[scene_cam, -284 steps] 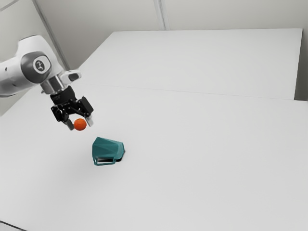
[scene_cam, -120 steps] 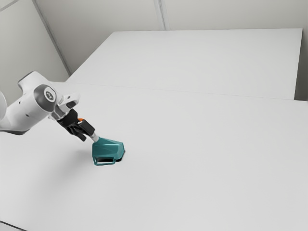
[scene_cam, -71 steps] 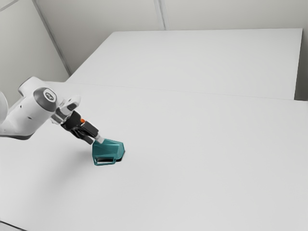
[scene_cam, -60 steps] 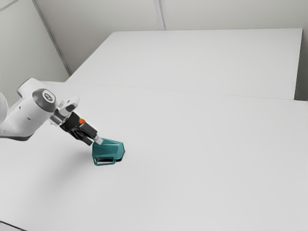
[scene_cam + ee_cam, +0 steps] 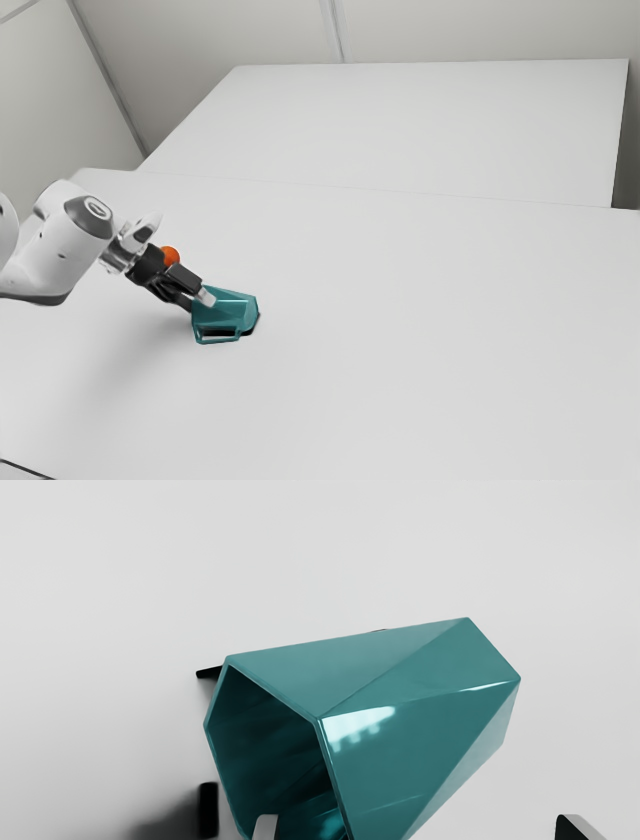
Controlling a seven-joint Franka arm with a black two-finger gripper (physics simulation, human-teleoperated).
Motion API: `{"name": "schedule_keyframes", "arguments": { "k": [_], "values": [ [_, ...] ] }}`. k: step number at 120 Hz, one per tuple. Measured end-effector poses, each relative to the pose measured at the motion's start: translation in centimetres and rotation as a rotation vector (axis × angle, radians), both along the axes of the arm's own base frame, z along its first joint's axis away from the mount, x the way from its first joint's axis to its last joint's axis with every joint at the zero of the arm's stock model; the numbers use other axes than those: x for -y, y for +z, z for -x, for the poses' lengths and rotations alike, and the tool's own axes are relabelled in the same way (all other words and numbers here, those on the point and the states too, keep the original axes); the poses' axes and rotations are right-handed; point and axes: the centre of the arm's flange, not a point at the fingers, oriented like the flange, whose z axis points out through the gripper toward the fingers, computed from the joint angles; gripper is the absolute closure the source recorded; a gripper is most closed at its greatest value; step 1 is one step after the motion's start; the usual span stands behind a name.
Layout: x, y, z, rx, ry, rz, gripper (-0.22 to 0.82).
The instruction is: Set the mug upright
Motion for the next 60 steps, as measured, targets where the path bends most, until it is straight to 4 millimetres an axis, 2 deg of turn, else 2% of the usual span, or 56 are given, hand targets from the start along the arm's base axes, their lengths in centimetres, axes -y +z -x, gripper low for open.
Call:
{"name": "schedule_keyframes", "arguments": {
  "k": [36,60],
  "values": [
    [0.3,-0.4,0.1,0.015,0.008,0.071,0.00],
    [-0.1,-1.4,0.4,0.009,0.025,0.117,0.00]
  ]
}}
